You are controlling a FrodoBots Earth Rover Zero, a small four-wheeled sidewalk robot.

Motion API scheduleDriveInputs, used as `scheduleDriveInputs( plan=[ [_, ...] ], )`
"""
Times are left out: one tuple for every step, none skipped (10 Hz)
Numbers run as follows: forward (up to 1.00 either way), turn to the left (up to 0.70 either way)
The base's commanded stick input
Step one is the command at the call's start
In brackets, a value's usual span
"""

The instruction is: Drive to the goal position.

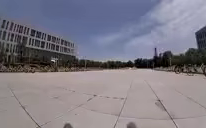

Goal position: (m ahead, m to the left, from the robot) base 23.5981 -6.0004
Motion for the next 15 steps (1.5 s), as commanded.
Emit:
scheduleDriveInputs(
  plan=[
    [0.45, 0.00],
    [0.45, 0.00],
    [0.45, 0.00],
    [0.45, 0.00],
    [0.45, 0.00],
    [0.45, 0.00],
    [0.45, 0.00],
    [0.45, 0.00],
    [0.45, 0.00],
    [0.45, 0.00],
    [0.45, 0.00],
    [0.45, 0.00],
    [0.45, 0.00],
    [0.45, 0.00],
    [0.45, 0.00]
  ],
)
